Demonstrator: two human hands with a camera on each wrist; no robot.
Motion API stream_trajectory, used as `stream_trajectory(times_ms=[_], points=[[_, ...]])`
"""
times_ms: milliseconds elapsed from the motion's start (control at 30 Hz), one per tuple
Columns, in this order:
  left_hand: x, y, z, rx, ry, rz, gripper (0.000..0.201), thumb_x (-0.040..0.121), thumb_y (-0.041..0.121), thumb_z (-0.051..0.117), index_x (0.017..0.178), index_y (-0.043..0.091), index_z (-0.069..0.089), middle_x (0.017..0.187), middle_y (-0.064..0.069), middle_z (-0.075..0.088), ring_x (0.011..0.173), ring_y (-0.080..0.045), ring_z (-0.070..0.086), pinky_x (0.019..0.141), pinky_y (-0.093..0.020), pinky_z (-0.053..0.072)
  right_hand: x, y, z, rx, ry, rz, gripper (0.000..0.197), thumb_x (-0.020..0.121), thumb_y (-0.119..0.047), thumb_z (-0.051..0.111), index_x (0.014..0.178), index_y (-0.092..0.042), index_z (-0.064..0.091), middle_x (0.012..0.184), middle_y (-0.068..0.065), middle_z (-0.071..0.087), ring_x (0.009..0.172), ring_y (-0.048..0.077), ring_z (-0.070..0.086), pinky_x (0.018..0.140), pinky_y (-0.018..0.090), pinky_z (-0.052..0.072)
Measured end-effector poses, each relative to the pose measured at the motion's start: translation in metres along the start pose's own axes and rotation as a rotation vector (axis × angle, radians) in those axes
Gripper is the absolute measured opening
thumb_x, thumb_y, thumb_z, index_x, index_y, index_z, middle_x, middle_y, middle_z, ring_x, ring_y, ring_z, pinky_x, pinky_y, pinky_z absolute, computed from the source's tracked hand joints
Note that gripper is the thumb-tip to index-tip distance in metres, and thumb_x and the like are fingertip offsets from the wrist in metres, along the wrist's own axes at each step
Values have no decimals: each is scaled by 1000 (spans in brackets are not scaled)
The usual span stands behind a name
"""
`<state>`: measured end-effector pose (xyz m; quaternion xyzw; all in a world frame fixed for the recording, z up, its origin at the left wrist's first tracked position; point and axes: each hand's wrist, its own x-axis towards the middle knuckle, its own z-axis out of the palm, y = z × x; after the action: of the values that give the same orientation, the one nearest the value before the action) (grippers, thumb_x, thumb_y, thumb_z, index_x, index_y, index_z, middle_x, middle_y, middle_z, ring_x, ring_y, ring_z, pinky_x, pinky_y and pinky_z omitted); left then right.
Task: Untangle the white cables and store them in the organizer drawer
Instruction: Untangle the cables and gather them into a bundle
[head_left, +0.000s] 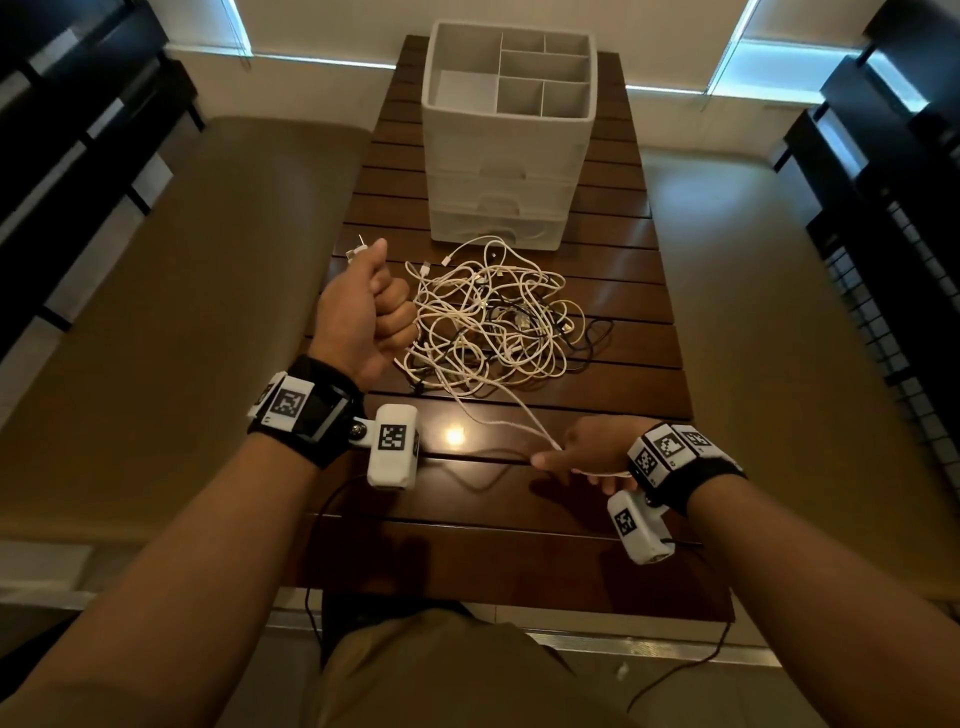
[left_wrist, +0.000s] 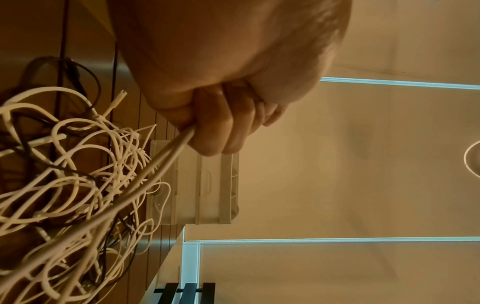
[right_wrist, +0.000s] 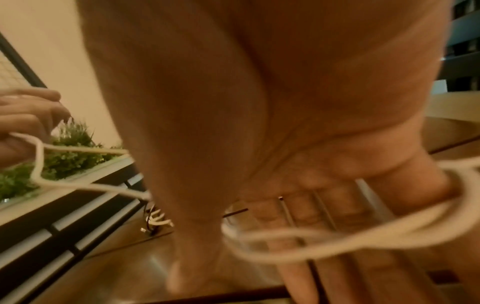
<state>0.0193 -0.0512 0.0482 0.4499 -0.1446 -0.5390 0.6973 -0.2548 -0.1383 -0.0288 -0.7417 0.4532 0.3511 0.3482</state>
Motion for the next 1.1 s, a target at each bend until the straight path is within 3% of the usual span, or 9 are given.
stream_trajectory(times_ms=[67, 167, 233, 400, 567, 633, 767, 1000, 1100], points=[[1, 3, 1, -11, 7, 10, 56, 111, 37, 43, 58, 25, 31, 48, 7, 17, 35, -6, 12, 38, -19, 8, 4, 0, -1, -4, 52, 13, 61, 103, -60, 49, 102, -3, 70, 76, 7, 71, 55, 20, 66, 46, 23, 50], [1, 3, 1, -7, 7, 7, 56, 111, 37, 43, 57, 25, 32, 48, 7, 17, 36, -7, 12, 38, -19, 7, 16, 3, 1, -54, 157, -60, 54, 109, -50, 42, 92, -6, 69, 83, 8, 69, 80, 27, 70, 74, 35, 52], [0, -1, -1, 3, 1, -2, 56, 111, 38, 42, 57, 25, 33, 48, 7, 18, 36, -7, 13, 39, -19, 7, 22, 3, 5, -126, 180, -106, 53, 106, -56, 46, 91, -11, 67, 96, 9, 71, 90, 27, 68, 83, 38, 50], [0, -14, -2, 32, -42, -47, 55, 110, 40, 43, 58, 24, 33, 49, 7, 19, 37, -8, 14, 38, -19, 8, 14, 7, 0, -128, 218, -123, 64, 82, -65, 76, 117, -18, 53, 115, 2, 61, 100, 20, 58, 75, 33, 47], [-1, -31, -1, 44, -130, -115, 52, 109, 41, 43, 62, 21, 32, 49, 6, 21, 36, -8, 16, 37, -17, 11, -7, 0, -45, 73, 353, -246, 28, 88, -33, 80, 108, -21, 63, 103, -6, 65, 98, 16, 64, 71, 24, 48], [-1, -34, 0, 9, -179, -137, 51, 108, 40, 43, 62, 20, 32, 47, 6, 22, 34, -7, 17, 36, -15, 12, -9, -11, -68, 195, 518, -325, 9, 97, -26, 70, 103, -19, 71, 95, -5, 71, 92, 16, 69, 76, 27, 53], [-5, -37, 0, -43, -284, -213, 51, 106, 39, 40, 59, 19, 36, 45, 7, 24, 33, -6, 18, 37, -15, 11, 18, -32, -95, 319, 937, -204, 12, 98, -25, 59, 93, -19, 68, 94, 2, 73, 90, 24, 69, 87, 44, 59], [-8, -44, -1, 38, -236, -244, 50, 106, 37, 44, 61, 19, 36, 47, 6, 23, 35, -7, 18, 40, -19, 7, 61, -43, -94, 339, 798, -124, 26, 96, -38, 70, 115, -20, 69, 109, -2, 65, 101, 21, 65, 92, 40, 57], [-9, -49, 7, 133, -147, -194, 48, 107, 32, 47, 62, 21, 36, 49, 5, 22, 36, -8, 16, 40, -20, 7, 63, -47, -96, 341, 763, -121, 8, 96, -28, 71, 94, -21, 70, 109, 3, 72, 98, 25, 69, 90, 42, 61]])
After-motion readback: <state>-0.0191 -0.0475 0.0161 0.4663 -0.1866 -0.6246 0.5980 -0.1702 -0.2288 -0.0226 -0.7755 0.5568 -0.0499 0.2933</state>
